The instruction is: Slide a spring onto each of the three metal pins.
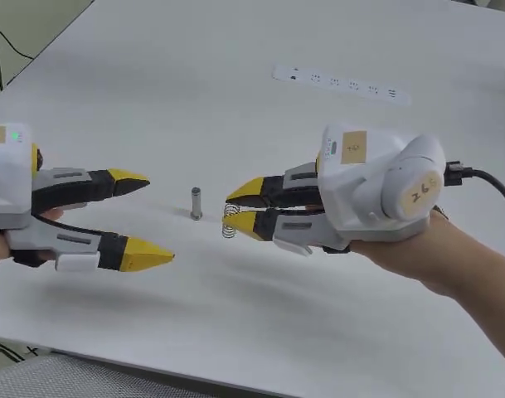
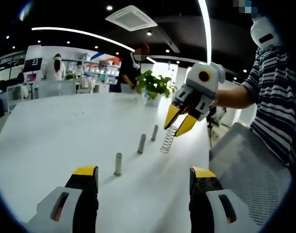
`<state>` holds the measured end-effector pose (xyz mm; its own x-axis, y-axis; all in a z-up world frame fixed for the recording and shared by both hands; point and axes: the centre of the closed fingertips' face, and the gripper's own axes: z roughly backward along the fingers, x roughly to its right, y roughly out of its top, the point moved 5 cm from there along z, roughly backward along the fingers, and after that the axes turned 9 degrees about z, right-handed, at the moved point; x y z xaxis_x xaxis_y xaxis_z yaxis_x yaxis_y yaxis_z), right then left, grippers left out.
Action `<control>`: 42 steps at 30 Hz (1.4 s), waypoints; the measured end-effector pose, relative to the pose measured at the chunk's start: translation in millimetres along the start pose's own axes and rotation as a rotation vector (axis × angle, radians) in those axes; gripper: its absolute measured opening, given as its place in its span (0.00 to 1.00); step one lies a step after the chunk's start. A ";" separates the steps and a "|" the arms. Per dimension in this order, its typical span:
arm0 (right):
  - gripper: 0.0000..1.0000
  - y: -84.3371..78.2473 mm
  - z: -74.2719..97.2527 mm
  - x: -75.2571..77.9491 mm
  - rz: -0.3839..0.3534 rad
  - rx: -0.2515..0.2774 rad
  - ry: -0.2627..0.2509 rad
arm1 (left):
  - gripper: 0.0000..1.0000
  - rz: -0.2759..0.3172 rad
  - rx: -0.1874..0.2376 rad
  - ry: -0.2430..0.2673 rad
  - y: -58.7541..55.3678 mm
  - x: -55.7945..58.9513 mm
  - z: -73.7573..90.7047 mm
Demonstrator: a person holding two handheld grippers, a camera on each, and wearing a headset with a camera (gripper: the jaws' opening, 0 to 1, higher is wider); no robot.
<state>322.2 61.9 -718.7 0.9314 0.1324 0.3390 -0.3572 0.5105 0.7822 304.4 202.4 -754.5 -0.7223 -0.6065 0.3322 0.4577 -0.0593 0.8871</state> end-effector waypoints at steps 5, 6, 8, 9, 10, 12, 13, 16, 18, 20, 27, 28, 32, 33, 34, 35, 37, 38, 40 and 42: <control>0.08 -2.4 -0.7 0.8 0.001 -0.006 -0.003 | 0.86 0.016 0.007 0.023 -2.0 -3.3 4.1; 0.08 -2.9 -1.0 0.8 0.004 -0.009 -0.003 | 0.90 0.017 0.009 0.027 -2.2 -3.6 4.7; 0.08 -3.8 -2.3 0.6 0.009 -0.014 0.001 | 0.95 0.024 0.014 0.038 -2.9 -4.8 6.4; 0.08 -4.2 -3.2 0.5 0.014 -0.017 0.003 | 0.97 0.027 0.016 0.040 -3.1 -5.3 7.0; 0.08 -4.3 -3.9 0.4 0.015 -0.018 0.005 | 0.98 0.030 0.017 0.048 -3.2 -5.8 7.4; 0.08 -4.4 -6.0 0.3 0.022 -0.022 0.010 | 0.98 0.031 0.015 0.050 -3.9 -6.0 8.7; 0.08 -4.5 -6.5 0.2 0.025 -0.023 0.011 | 0.98 0.033 0.017 0.053 -3.9 -6.3 9.4; 0.08 -5.3 -9.8 -0.1 0.034 -0.028 0.018 | 0.98 0.036 0.020 0.059 -4.1 -7.4 11.5; 0.08 -6.0 -11.6 0.8 0.038 -0.030 0.018 | 0.98 0.038 0.023 0.062 -3.9 -7.9 12.8; 0.08 -6.6 -13.9 2.4 0.038 -0.031 0.020 | 0.98 0.039 0.027 0.068 -3.8 -9.0 14.6; 0.08 -4.0 -23.3 10.6 0.044 -0.030 0.020 | 0.98 0.041 0.027 0.077 -5.4 -10.2 18.5; 0.08 -3.6 -24.6 11.5 0.046 -0.030 0.020 | 0.98 0.041 0.027 0.076 -5.5 -10.0 18.8; 0.08 -1.6 -30.8 17.5 0.053 -0.028 0.014 | 0.98 0.040 0.029 0.079 -4.5 -10.6 19.6; 0.08 -1.3 -32.0 18.8 0.056 -0.030 0.014 | 0.98 0.039 0.030 0.080 -4.2 -10.8 19.9; 0.08 -0.5 -33.7 21.0 0.063 -0.031 0.012 | 0.98 0.037 0.031 0.081 -3.0 -10.7 20.1; 0.08 0.2 -34.7 22.7 0.066 -0.031 0.010 | 0.98 0.038 0.032 0.082 -2.6 -10.7 20.2; 0.08 1.7 -36.9 27.5 0.071 -0.032 0.003 | 0.98 0.036 0.033 0.083 -2.0 -10.8 20.4; 0.08 2.4 -37.7 29.7 0.074 -0.032 -0.001 | 0.98 0.036 0.034 0.083 -1.9 -10.9 20.5; 0.08 4.1 -39.6 34.8 0.074 -0.029 -0.010 | 0.98 0.035 0.033 0.082 -1.9 -10.8 20.5; 0.08 6.0 -41.6 39.5 0.075 -0.025 -0.022 | 0.98 0.035 0.034 0.082 -1.8 -10.7 20.5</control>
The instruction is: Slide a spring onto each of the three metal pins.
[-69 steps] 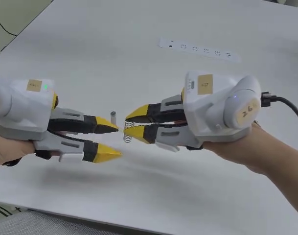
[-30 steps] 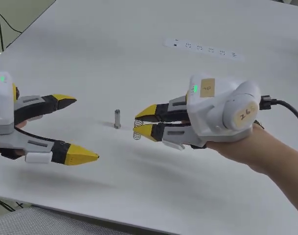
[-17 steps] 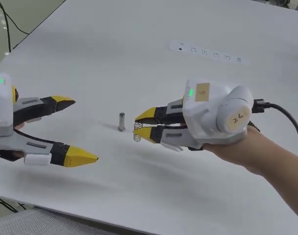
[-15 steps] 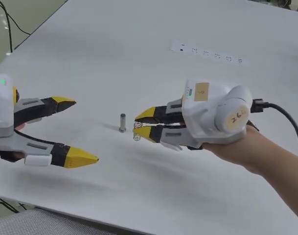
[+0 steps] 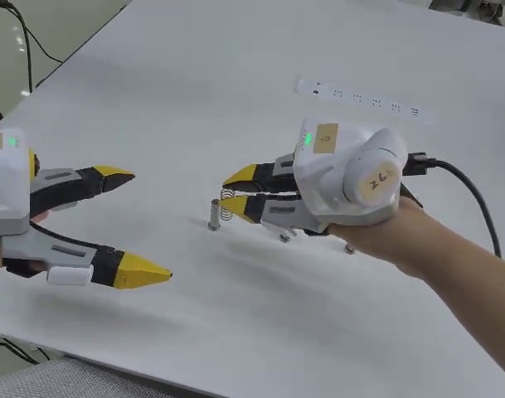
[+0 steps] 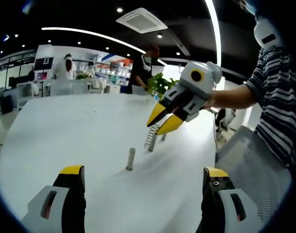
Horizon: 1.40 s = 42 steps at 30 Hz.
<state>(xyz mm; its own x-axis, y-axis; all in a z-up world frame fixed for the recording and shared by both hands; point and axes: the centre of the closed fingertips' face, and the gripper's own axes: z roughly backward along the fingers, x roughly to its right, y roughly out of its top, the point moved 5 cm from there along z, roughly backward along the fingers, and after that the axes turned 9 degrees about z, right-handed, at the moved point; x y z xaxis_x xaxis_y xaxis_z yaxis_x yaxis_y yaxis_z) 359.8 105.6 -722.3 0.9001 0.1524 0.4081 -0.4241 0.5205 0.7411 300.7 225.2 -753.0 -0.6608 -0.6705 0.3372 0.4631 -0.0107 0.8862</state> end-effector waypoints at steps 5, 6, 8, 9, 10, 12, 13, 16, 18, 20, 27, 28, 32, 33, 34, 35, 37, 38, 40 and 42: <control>0.08 1.9 -4.8 10.3 -0.037 0.019 -0.037 | 0.98 -0.002 -0.004 -0.003 -0.8 0.3 0.2; 0.08 1.5 -5.4 11.6 -0.043 0.020 -0.043 | 0.98 -0.003 -0.004 -0.002 -0.8 0.1 0.3; 0.08 -0.3 -6.7 14.1 -0.073 0.027 -0.055 | 0.98 -0.001 -0.003 -0.002 -1.0 -0.2 0.7; 0.08 -0.9 -6.9 15.2 -0.087 0.031 -0.062 | 0.98 -0.002 -0.004 -0.003 -1.1 -0.3 0.9; 0.08 -2.1 -7.3 16.1 -0.101 0.034 -0.064 | 0.98 -0.003 -0.004 -0.001 -1.3 -0.6 1.2; 0.08 -4.5 -7.8 18.3 -0.122 0.033 -0.076 | 0.98 -0.003 -0.004 -0.001 -1.6 -0.6 1.4; 0.08 -5.4 -8.0 18.9 -0.129 0.033 -0.077 | 0.98 -0.003 -0.003 -0.001 -1.6 -0.7 1.5; 0.08 -7.5 -8.4 20.0 -0.158 0.036 -0.080 | 0.98 -0.006 -0.001 0.001 -1.3 -1.1 1.5; 0.08 -7.6 -8.6 20.0 -0.163 0.036 -0.080 | 0.98 -0.010 0.003 0.003 -0.7 -1.2 1.4; 0.08 -7.4 -9.5 19.6 -0.165 0.036 -0.078 | 0.98 -0.010 0.004 0.003 -0.2 -0.9 1.5; 0.08 -7.6 -14.2 15.6 -0.169 0.033 -0.065 | 0.97 -0.012 0.005 0.004 0.6 -1.1 2.4; 0.08 -7.8 -14.8 15.1 -0.165 0.031 -0.066 | 0.97 -0.014 0.003 0.005 0.5 -1.3 2.7; 0.08 -10.2 -16.1 14.8 -0.166 0.023 -0.064 | 0.97 -0.013 0.003 0.007 -0.2 -1.7 3.2; 0.08 -10.7 -16.2 14.8 -0.165 0.021 -0.064 | 0.97 -0.013 0.002 0.007 -0.3 -1.8 3.2; 0.08 -11.6 -16.3 14.7 -0.163 0.019 -0.064 | 0.97 -0.013 0.001 0.007 -0.8 -1.8 3.3; 0.08 -11.9 -16.3 14.7 -0.165 0.019 -0.064 | 0.97 -0.012 0.003 0.006 -0.8 -1.7 3.4; 0.08 -13.1 -16.5 14.3 -0.169 0.016 -0.063 | 0.96 -0.011 0.003 0.008 -1.2 -1.9 3.7; 0.08 -13.7 -16.9 14.1 -0.170 0.016 -0.062 | 0.96 -0.010 0.003 0.009 -1.4 -2.0 3.8; 0.08 -14.2 -17.6 14.5 -0.178 0.020 -0.062 | 0.96 -0.008 0.003 0.010 -1.8 -2.2 3.9; 0.08 -14.3 -19.2 14.2 -0.174 0.015 -0.059 | 0.96 -0.006 0.005 0.011 -1.8 -2.4 4.0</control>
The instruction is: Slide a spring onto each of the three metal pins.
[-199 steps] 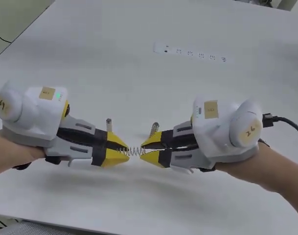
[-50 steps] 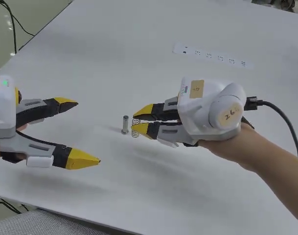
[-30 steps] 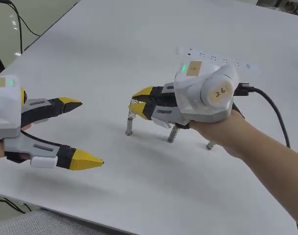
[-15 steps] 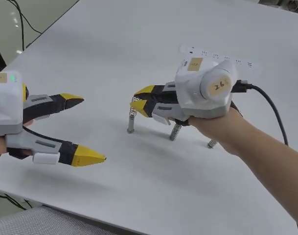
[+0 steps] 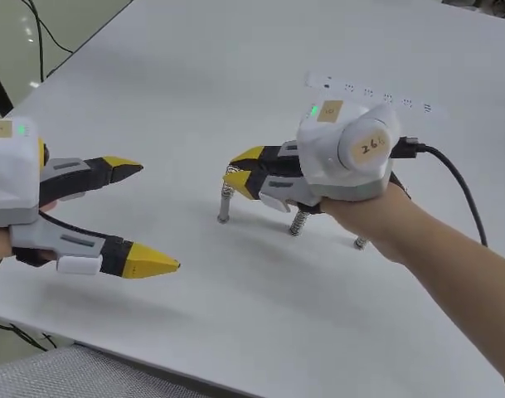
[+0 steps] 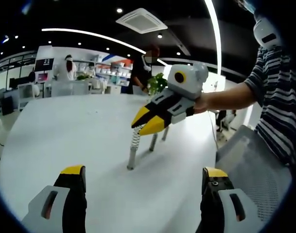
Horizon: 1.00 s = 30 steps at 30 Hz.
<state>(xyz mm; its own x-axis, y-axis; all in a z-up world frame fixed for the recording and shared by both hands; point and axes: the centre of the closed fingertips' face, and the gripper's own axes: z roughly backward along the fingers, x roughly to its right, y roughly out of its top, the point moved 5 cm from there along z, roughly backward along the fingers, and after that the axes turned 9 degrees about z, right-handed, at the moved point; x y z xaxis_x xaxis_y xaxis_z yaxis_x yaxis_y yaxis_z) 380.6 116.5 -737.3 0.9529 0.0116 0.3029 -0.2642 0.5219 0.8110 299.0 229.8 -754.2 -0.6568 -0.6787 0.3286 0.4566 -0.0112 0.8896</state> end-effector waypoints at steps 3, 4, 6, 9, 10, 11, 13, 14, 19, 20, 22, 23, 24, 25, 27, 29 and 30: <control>0.08 0.5 -1.3 -1.2 0.007 -0.005 0.005 | 0.96 -0.001 -0.001 0.000 -0.4 0.0 -0.2; 0.08 0.5 -1.5 -1.2 0.007 -0.004 0.005 | 0.96 0.000 -0.001 -0.001 -0.5 0.2 -0.3; 0.08 0.5 -2.2 -1.2 0.004 -0.004 0.007 | 0.96 0.001 -0.001 -0.001 -0.5 0.5 -0.4; 0.08 -2.2 -3.6 -2.2 0.017 -0.016 0.011 | 0.96 0.003 -0.002 0.001 -0.9 0.3 0.0; 0.08 -3.1 -4.3 -2.7 0.024 -0.022 0.013 | 0.96 0.002 -0.003 0.001 -1.1 0.3 0.1; 0.08 -3.7 -4.7 -3.1 0.026 -0.024 0.016 | 0.96 0.002 -0.003 0.002 -1.2 0.3 0.3; 0.08 -5.7 -5.8 -3.7 0.027 -0.029 0.020 | 0.95 0.003 -0.003 0.004 -1.4 0.3 0.5; 0.08 -6.9 -6.5 -3.8 0.030 -0.032 0.021 | 0.95 0.004 -0.003 0.005 -1.6 0.4 0.6; 0.08 -13.1 -13.1 -7.0 0.044 -0.055 0.039 | 0.95 0.004 -0.006 0.008 -3.3 0.3 0.8; 0.08 -15.1 -14.9 -8.3 0.051 -0.066 0.046 | 0.95 0.004 -0.007 0.010 -3.8 0.1 0.9; 0.08 -17.5 -17.6 -10.0 0.063 -0.079 0.052 | 0.94 0.007 -0.005 0.010 -3.9 0.3 0.9; 0.08 -17.7 -18.8 -10.6 0.063 -0.078 0.055 | 0.95 0.007 -0.004 0.009 -4.0 0.4 0.9; 0.08 -18.6 -20.3 -11.6 0.064 -0.082 0.062 | 0.94 0.007 -0.004 0.010 -4.2 0.3 1.0; 0.08 -19.6 -21.3 -12.1 0.062 -0.085 0.064 | 0.94 0.007 -0.006 0.011 -4.5 0.3 1.1; 0.08 -22.9 -23.5 -13.3 0.057 -0.090 0.069 | 0.94 0.007 -0.006 0.011 -4.7 0.3 1.3; 0.08 -25.9 -25.0 -14.8 0.062 -0.101 0.072 | 0.94 0.007 -0.005 0.011 -4.8 0.3 1.6; 0.08 -26.8 -25.5 -15.1 0.063 -0.103 0.073 | 0.94 0.007 -0.007 0.012 -5.0 0.0 1.8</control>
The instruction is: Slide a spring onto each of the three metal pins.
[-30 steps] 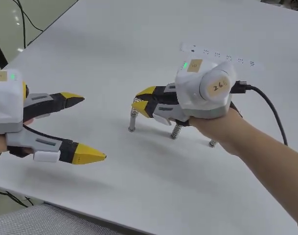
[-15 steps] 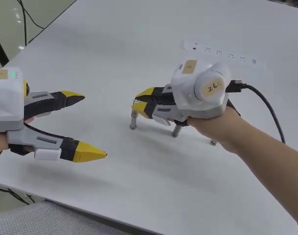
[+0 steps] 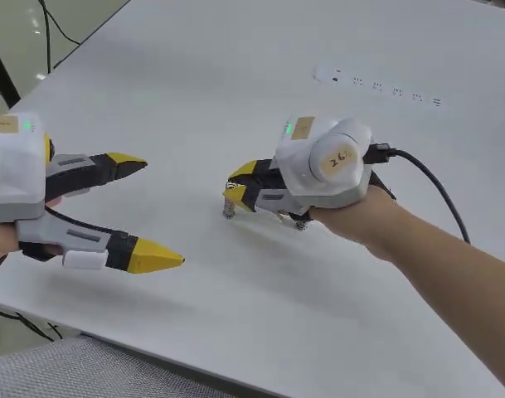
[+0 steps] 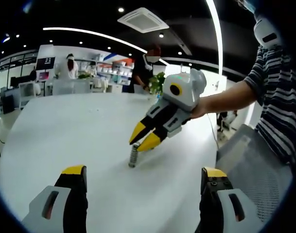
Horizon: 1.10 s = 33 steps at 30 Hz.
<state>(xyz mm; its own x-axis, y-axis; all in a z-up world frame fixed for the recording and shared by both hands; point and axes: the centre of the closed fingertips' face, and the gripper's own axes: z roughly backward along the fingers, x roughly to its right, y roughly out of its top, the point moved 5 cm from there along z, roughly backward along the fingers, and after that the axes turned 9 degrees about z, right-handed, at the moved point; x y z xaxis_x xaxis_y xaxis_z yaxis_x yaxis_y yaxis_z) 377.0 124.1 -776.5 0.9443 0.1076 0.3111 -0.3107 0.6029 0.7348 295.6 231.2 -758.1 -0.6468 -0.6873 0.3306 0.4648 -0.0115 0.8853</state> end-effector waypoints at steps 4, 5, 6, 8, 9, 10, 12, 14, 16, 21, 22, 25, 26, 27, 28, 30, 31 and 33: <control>0.08 -4.5 -3.5 -2.0 0.004 -0.015 0.008 | 0.94 0.001 0.001 0.000 -0.3 -0.8 0.2; 0.08 -6.1 -4.2 -3.1 0.002 -0.021 0.011 | 0.94 0.001 0.000 0.000 -0.2 -0.9 0.0; 0.08 -6.9 -5.0 -3.2 0.004 -0.022 0.010 | 0.94 0.000 0.000 0.001 -0.1 -1.0 -0.2; 0.08 -9.0 -6.4 -3.9 0.004 -0.030 0.008 | 0.94 0.001 0.000 -0.001 -0.1 -1.4 -0.7; 0.08 -9.3 -6.3 -4.1 0.001 -0.028 0.008 | 0.94 0.000 0.000 -0.001 0.0 -1.6 -0.8; 0.08 -8.6 -6.1 -3.7 -0.023 -0.021 0.006 | 0.94 0.001 0.001 -0.003 0.1 -1.7 -1.1; 0.08 -8.8 -6.0 -2.4 -0.019 -0.024 -0.002 | 0.94 0.001 0.000 -0.003 0.1 -1.9 -1.6; 0.08 -8.7 -5.8 -2.7 -0.021 -0.022 0.000 | 0.94 -0.001 -0.002 -0.003 -0.2 -1.9 -2.4; 0.08 -8.5 -5.5 -2.6 -0.021 -0.022 -0.002 | 0.94 0.000 -0.001 -0.006 0.0 -1.3 -3.0; 0.09 -8.1 -5.2 -1.9 -0.015 -0.024 -0.009 | 0.93 -0.001 -0.002 -0.008 0.4 -0.2 -4.3; 0.09 -8.1 -5.1 -2.1 -0.016 -0.026 -0.010 | 0.93 0.000 0.000 -0.009 0.9 0.1 -4.4; 0.09 -8.0 -5.0 -2.1 -0.028 -0.023 -0.005 | 0.94 0.001 -0.001 -0.011 1.8 0.5 -4.6; 0.09 -7.8 -4.8 -2.5 -0.032 -0.022 -0.004 | 0.94 0.002 -0.001 -0.012 2.0 0.7 -4.8; 0.10 -7.1 -4.1 -2.2 -0.046 -0.016 -0.009 | 0.94 -0.001 -0.001 -0.012 2.6 0.7 -4.9; 0.11 -6.7 -3.5 -1.7 -0.054 -0.014 -0.012 | 0.94 -0.001 -0.001 -0.012 3.0 0.8 -5.1; 0.12 -5.3 -2.1 -0.9 -0.065 -0.009 -0.014 | 0.94 -0.005 -0.001 -0.012 4.6 0.8 -5.8; 0.13 -4.5 -1.3 -0.7 -0.068 -0.006 -0.015 | 0.94 -0.005 -0.001 -0.012 5.3 0.9 -6.2; 0.14 -3.4 0.7 0.0 -0.071 -0.002 -0.018 | 0.94 -0.008 -0.001 -0.014 7.0 1.3 -7.2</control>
<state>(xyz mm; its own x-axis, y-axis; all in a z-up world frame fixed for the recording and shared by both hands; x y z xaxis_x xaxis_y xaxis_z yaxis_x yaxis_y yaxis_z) 378.0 121.4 -778.5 0.9618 0.0506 0.2689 -0.2429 0.6100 0.7542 302.3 225.0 -753.8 -0.6593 -0.6767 0.3278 0.4599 -0.0181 0.8878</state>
